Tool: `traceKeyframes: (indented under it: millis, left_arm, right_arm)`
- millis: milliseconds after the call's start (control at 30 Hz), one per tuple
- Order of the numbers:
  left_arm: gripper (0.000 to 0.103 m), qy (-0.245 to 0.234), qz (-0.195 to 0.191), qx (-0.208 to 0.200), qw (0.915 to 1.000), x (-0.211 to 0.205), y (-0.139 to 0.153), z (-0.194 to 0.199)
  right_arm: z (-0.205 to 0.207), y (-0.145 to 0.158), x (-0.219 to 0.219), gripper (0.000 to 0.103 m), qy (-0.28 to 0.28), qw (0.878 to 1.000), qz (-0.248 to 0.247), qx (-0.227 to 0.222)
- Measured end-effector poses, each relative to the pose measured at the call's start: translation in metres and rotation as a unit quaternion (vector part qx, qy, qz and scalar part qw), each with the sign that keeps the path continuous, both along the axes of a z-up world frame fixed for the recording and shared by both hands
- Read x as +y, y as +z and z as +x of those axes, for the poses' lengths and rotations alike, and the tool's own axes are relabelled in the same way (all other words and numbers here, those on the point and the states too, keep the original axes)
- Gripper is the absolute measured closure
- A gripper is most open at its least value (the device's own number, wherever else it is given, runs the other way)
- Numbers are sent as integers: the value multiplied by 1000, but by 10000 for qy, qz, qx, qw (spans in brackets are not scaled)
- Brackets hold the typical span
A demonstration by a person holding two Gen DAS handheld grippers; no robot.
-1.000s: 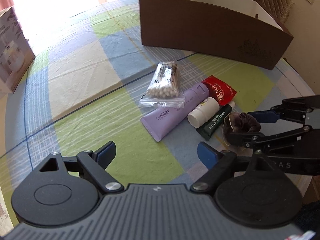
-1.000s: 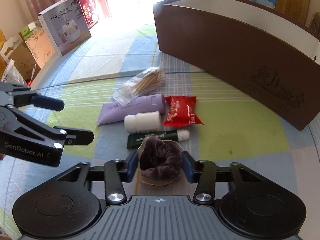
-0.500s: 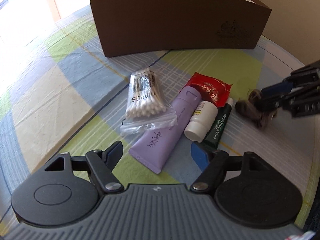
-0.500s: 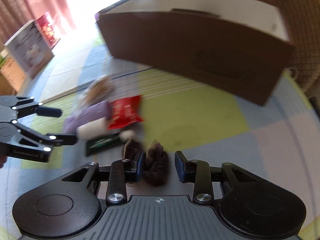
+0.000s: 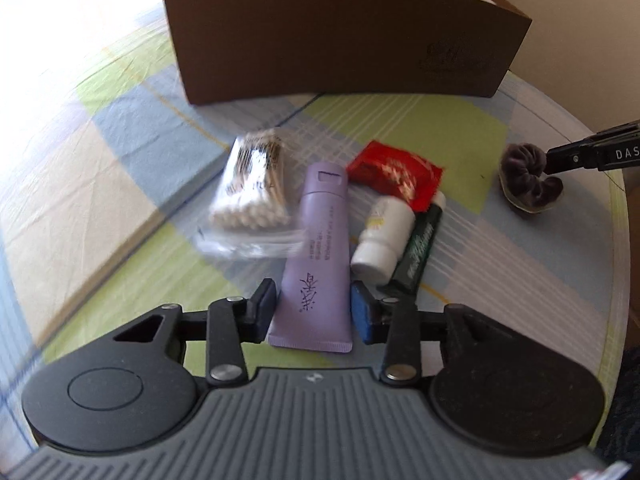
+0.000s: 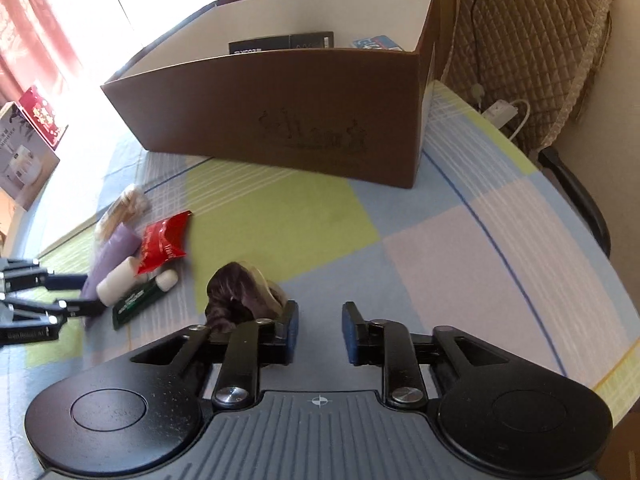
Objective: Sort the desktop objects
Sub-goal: 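Grasp the brown scrunchie with the right tool while the left tool grasps the lavender tube, then lift and carry the scrunchie and lavender tube over the brown box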
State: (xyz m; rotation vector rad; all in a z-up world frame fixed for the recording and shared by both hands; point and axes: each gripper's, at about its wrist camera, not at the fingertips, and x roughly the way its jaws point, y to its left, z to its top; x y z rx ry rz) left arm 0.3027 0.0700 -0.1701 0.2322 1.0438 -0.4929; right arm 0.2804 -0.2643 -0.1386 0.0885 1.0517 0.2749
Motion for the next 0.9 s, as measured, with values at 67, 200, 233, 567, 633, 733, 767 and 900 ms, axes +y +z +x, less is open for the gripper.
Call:
traceKeyframes:
  millis: [67,200,233,567,633,733,767,900]
  left_arm:
    - [68,216,29,67,9997,1,1,-12]
    - [68,664,30,259,9974,6,6,-39]
    - [68,769,61,311,9965,8,7,-46]
    - [68,1609,-31,601,9851,20,15,-57]
    - [68,1625,-20,553,9852,15,15,-49]
    - [68,1679,77,503,9845,7,13,-38]
    - [70,1691,169,456,9844,4,13,-37]
    - [75,1892,265,415,9807,2,14,-39]
  right_arm:
    - [-2,0,1,72,29,10000,-8,-12]
    - [-2,-1,5,66,125,9999,15,-9]
    - [-3,-2,7,65,151,9999,5,-8]
    - [-6,-1,9,58,358,9993,-11,-55]
    - [-6,1,8,52,405,9991,2,-91]
    - [-9,4,7,46,486,9987,20,-160]
    - [-10,5,7,45,518,9985,33,-186]
    - [-11,8,8,37,643,9974,134,-293]
